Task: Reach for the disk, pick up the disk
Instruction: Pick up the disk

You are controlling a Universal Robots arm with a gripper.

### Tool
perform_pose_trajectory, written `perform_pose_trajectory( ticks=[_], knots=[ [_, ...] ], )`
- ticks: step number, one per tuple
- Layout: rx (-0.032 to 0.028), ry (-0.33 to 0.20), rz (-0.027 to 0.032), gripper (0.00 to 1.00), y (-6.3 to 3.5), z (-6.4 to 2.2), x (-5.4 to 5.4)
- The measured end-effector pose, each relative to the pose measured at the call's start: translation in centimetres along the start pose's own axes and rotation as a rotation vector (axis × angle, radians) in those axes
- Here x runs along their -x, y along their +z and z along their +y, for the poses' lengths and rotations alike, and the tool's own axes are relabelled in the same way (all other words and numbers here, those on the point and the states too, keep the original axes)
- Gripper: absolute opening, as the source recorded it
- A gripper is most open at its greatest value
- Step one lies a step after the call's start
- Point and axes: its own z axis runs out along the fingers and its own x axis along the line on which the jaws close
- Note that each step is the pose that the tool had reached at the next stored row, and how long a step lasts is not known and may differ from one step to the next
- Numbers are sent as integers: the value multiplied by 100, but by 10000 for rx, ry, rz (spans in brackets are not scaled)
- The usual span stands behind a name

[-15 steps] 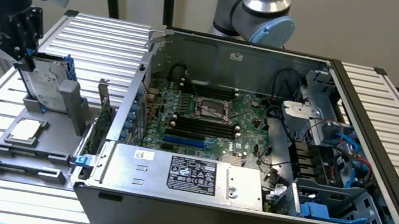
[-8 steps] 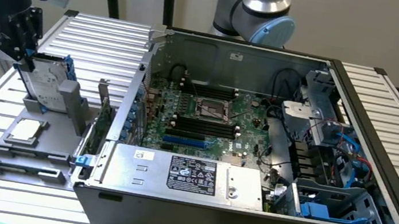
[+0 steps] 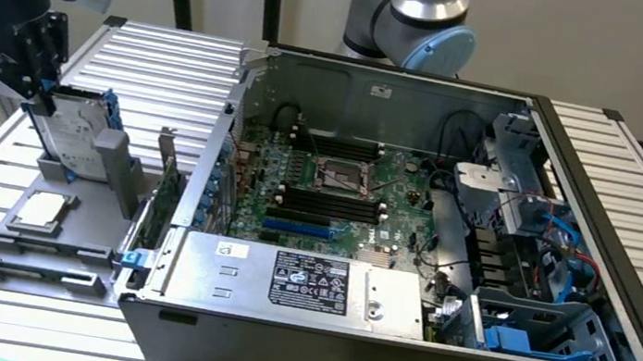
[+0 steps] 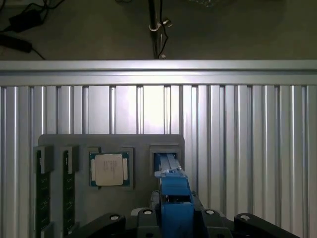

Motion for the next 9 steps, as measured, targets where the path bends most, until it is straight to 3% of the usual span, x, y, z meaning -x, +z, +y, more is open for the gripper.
perform_pose_trajectory(
  ticks=[9],
  knots=[
    [2, 0, 0, 33, -75, -1, 1]
  ],
)
